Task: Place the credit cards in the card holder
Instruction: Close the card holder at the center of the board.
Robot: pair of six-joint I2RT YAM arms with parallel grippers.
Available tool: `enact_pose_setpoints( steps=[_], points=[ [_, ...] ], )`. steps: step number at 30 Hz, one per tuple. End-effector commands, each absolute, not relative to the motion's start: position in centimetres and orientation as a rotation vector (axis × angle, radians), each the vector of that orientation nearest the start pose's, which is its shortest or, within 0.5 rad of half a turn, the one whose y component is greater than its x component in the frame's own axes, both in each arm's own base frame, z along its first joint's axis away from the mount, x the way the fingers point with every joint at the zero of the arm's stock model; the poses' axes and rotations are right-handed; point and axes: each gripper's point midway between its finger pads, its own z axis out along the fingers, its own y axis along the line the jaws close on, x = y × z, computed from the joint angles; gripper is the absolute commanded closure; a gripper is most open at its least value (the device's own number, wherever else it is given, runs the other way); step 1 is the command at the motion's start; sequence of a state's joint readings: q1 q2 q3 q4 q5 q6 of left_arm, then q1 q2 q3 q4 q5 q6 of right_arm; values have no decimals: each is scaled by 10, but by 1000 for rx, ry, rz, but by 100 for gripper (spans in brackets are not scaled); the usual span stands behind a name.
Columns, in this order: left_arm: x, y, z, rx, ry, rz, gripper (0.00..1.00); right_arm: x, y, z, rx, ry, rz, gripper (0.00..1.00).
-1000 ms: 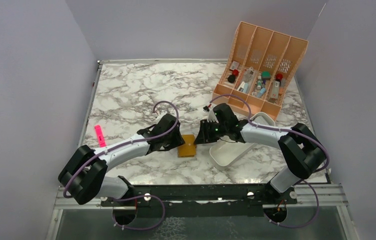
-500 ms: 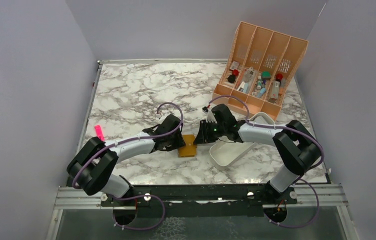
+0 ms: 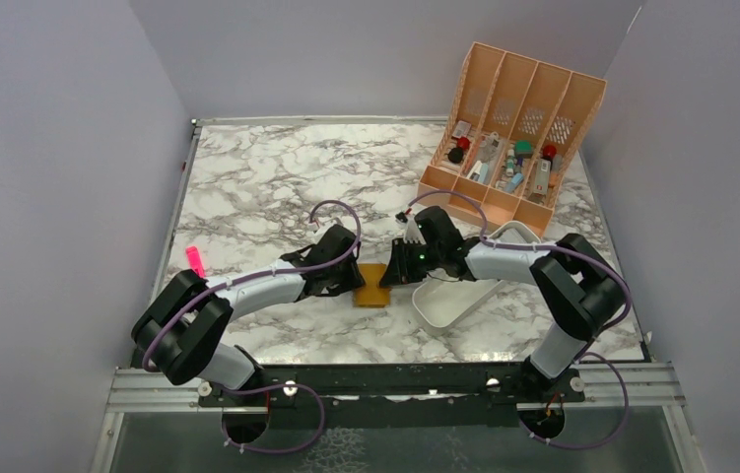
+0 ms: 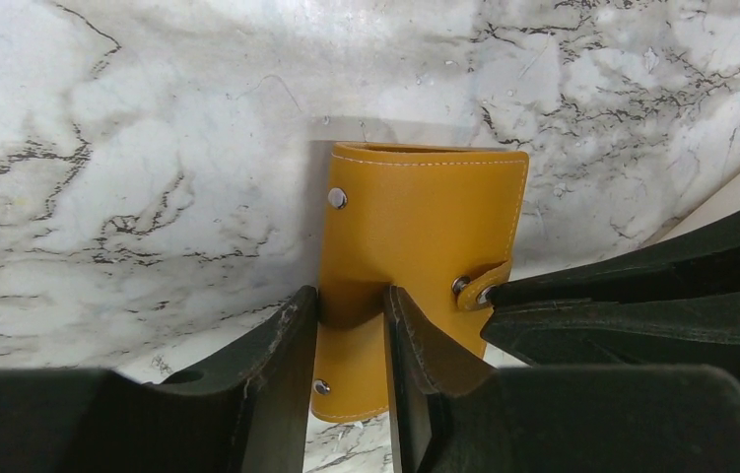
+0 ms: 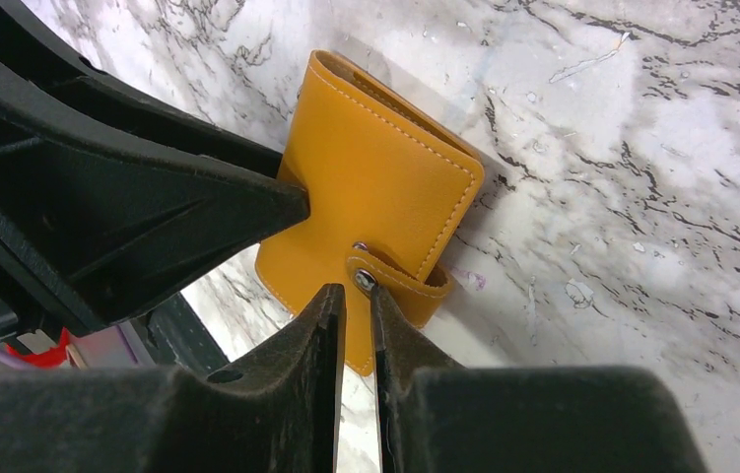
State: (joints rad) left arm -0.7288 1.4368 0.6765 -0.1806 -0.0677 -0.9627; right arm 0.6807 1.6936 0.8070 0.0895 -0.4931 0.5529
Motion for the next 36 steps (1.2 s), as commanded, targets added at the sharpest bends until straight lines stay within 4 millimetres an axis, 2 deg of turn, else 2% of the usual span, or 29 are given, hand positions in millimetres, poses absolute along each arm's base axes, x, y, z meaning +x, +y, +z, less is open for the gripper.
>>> enact_pose_setpoints(
  steps=[1, 17, 25, 36],
  points=[
    [232, -246, 34, -323, 2586, -632, 67, 237, 330, 49, -459, 2495, 1164, 80],
    [230, -249, 34, -336, 2584, -669, 68, 240, 329, 36, -443, 2530, 1128, 80],
    [230, -251, 35, -334, 2578, -682, 68, 239, 329, 31, -453, 2546, 1115, 85],
    [231, -262, 35, -315, 2574, -742, 70, 235, 335, 29, -498, 2561, 1110, 85]
  ],
)
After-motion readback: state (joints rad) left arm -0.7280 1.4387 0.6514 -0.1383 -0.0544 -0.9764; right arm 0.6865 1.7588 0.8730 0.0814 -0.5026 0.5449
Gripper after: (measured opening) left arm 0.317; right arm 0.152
